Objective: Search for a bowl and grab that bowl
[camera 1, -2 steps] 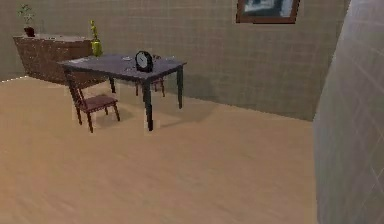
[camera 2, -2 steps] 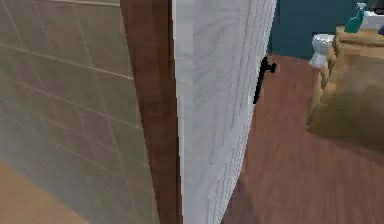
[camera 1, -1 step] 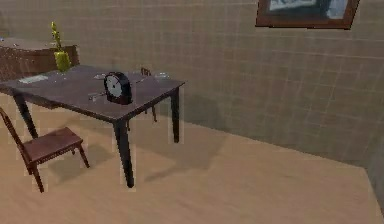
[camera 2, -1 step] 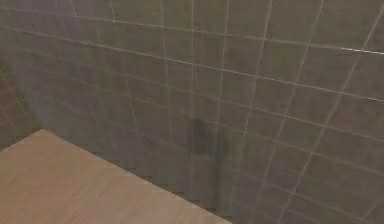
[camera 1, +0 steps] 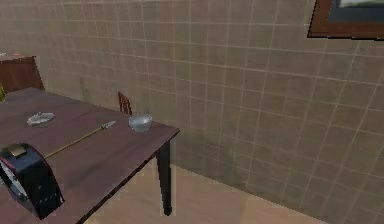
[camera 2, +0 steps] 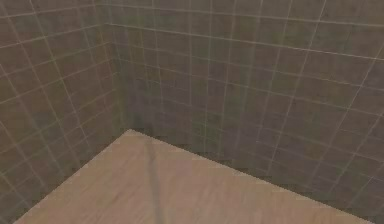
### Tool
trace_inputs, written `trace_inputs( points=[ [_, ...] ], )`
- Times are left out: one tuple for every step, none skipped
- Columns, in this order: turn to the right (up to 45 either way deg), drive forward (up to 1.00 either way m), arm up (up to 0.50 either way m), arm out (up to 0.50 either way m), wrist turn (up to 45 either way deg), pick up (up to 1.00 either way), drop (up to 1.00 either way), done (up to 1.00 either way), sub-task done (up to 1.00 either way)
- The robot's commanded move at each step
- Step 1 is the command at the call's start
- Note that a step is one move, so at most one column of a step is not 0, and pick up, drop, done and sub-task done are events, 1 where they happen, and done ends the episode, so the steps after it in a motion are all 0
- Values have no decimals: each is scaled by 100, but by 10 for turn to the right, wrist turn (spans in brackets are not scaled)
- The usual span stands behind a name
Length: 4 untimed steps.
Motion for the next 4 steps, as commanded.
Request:
trace_inputs(
  points=[
    [0, 25, 0, 0, 0, 0, 0, 0, 0],
    [-450, 0, 0, 0, 0, 0, 0, 0, 0],
    [-450, 0, 0, 0, 0, 0, 0, 0, 0],
    [-150, 0, 0, 0, 0, 0, 0, 0, 0]
  ],
)
